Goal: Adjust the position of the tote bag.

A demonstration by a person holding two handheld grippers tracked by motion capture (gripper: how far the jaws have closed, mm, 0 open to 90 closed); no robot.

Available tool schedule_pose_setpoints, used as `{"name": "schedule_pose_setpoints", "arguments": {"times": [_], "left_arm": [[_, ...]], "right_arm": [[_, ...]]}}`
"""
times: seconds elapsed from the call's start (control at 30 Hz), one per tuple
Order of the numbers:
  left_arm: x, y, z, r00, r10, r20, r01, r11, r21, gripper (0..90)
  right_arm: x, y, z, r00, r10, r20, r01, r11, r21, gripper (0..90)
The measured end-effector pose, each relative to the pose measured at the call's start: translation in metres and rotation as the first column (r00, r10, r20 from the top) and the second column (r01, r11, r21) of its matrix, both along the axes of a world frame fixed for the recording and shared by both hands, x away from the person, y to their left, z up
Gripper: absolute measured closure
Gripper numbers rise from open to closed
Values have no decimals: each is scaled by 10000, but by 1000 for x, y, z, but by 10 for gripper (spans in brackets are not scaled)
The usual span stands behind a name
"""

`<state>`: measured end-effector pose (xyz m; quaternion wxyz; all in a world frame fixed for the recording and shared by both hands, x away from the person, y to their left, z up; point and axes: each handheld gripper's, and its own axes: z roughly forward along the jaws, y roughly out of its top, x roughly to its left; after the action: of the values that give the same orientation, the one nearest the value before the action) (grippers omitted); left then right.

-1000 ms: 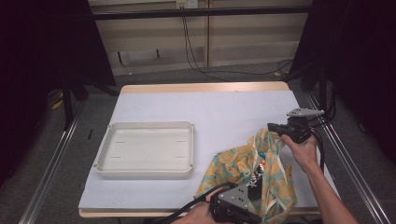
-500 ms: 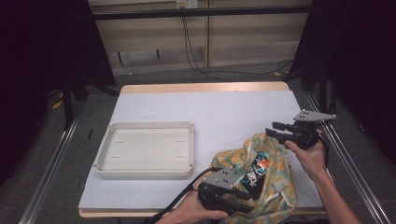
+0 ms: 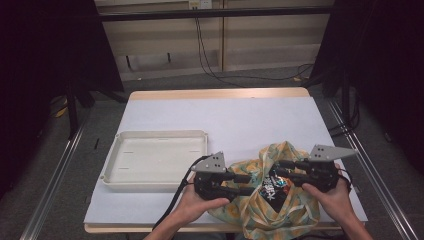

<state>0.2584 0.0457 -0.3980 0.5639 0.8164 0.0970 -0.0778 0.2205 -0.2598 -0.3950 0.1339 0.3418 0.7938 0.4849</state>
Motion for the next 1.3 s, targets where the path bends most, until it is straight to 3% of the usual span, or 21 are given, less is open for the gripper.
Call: {"name": "schedule_pose_setpoints", "arguments": {"times": [0.2,0.23,0.27,0.3,0.33,0.4,0.47,0.53,0.63,0.67,0.73,0.97,1.1,1.3], "left_arm": [[17,-16,1,9998,189,90,-192,9992,353,539],[19,-19,-1,9986,363,392,-386,9974,601,535],[22,-21,-4,9986,409,331,-430,9969,658,507],[25,-23,-10,9993,279,-241,-266,9983,516,492],[26,-24,-13,9984,541,-177,-528,9962,686,486],[30,-24,-17,9979,608,-229,-584,9940,920,493],[34,-20,-20,9968,722,-348,-688,9934,915,534],[37,-17,-23,9968,700,-383,-653,9914,1136,640],[37,-11,-27,9979,464,-447,-393,9882,1480,878],[36,-9,-28,9983,467,-352,-406,9867,1573,900],[36,-3,-29,9978,602,-271,-547,9836,1719,900],[40,21,-27,9920,1187,-429,-1109,9819,1534,900],[38,37,-30,9888,1454,-345,-1363,9720,1913,900],[35,58,-37,9821,1811,-523,-1662,9630,2121,900]], "right_arm": [[-27,16,-4,9972,717,-235,-716,9974,35,638],[-28,19,-5,9966,769,-304,-768,9970,44,636],[-30,22,-6,9956,868,-344,-866,9962,96,629],[-31,25,-7,9940,1026,-373,-1019,9946,184,617],[-33,28,-8,9923,1154,-452,-1144,9932,236,599],[-35,33,-10,9888,1352,-629,-1334,9905,320,589],[-36,36,-14,9858,1469,-817,-1437,9887,432,571],[-36,41,-19,9824,1586,-988,-1550,9870,429,549],[-36,45,-23,9787,1694,-1159,-1659,9854,392,525],[-36,46,-23,9779,1740,-1158,-1704,9846,397,517],[-36,47,-23,9773,1772,-1164,-1729,9838,465,515],[-36,53,-28,9745,1859,-1258,-1839,9826,273,505],[-36,56,-31,9729,1905,-1312,-1893,9817,214,511],[-37,67,-33,9659,2157,-1433,-2162,9763,126,520]]}}
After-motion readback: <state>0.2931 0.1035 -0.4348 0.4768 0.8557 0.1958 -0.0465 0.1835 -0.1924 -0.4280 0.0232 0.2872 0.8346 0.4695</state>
